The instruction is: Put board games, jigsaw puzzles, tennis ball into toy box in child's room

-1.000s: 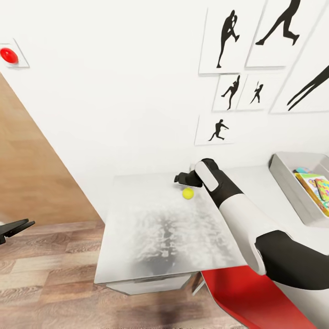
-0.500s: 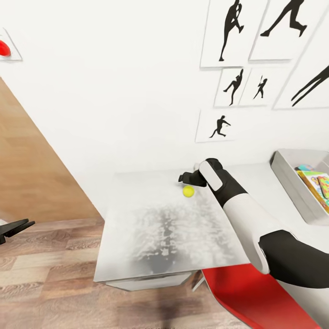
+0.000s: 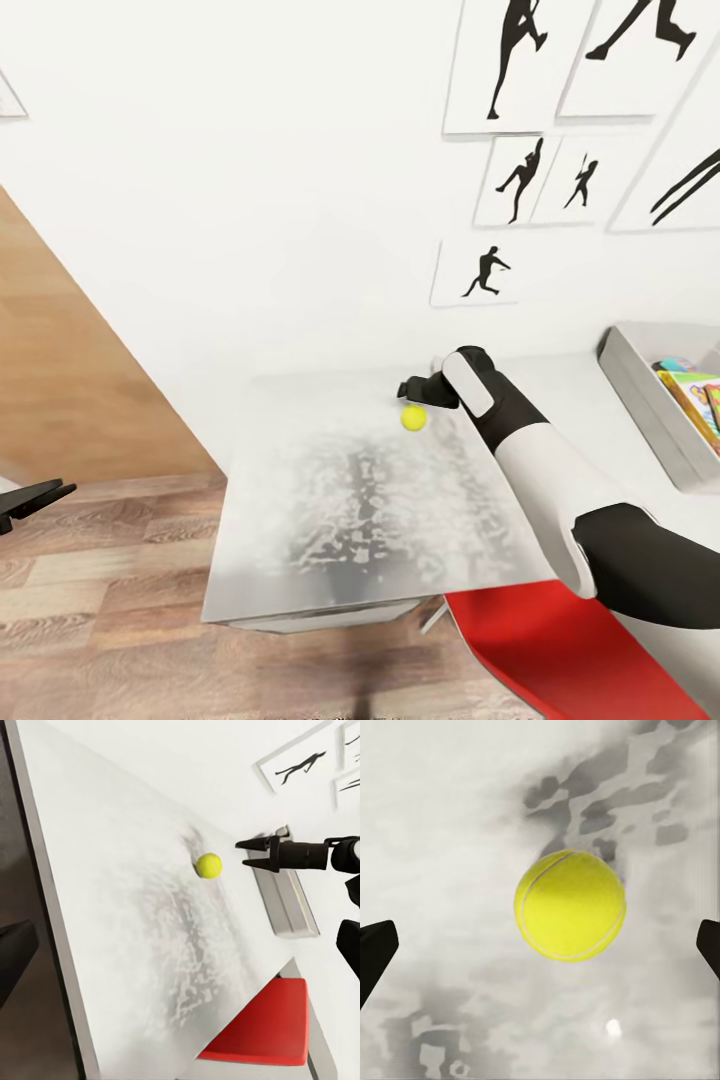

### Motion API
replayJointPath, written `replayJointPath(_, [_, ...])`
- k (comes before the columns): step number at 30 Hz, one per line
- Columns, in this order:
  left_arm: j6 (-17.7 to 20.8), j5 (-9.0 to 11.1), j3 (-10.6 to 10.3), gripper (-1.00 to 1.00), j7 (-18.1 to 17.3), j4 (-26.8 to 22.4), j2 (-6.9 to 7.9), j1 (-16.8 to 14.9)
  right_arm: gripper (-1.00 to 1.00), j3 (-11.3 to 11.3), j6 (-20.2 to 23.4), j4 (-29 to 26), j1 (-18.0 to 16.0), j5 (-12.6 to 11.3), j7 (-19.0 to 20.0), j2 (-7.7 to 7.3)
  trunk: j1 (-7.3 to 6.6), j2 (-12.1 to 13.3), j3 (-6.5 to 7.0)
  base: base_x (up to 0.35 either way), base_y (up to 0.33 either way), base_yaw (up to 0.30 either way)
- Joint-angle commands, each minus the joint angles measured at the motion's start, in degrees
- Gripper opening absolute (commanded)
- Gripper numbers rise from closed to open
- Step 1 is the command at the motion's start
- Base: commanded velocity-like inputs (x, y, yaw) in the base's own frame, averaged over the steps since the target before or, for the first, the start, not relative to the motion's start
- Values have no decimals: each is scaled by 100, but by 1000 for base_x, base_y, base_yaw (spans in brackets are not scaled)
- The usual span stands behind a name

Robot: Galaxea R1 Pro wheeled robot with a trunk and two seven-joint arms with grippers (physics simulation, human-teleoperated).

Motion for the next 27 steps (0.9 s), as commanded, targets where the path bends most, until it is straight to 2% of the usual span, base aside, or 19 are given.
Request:
replayJointPath(1, [61,-5,0,100,-24,0,2,-4,100,21,6,-2,-5,-62,-57,-9,3,-11,-19,2,0,0])
replayJointPath(19, [61,-6,0,100,-24,0,2,-4,100,15,-2,-5,-5,-62,-57,-20,3,-11,-188,113,0,0])
replayJointPath(27, [62,-5,0,100,-24,0,2,-4,100,21,-3,2,-5,-62,-57,-25,3,-11,-263,27,0,0])
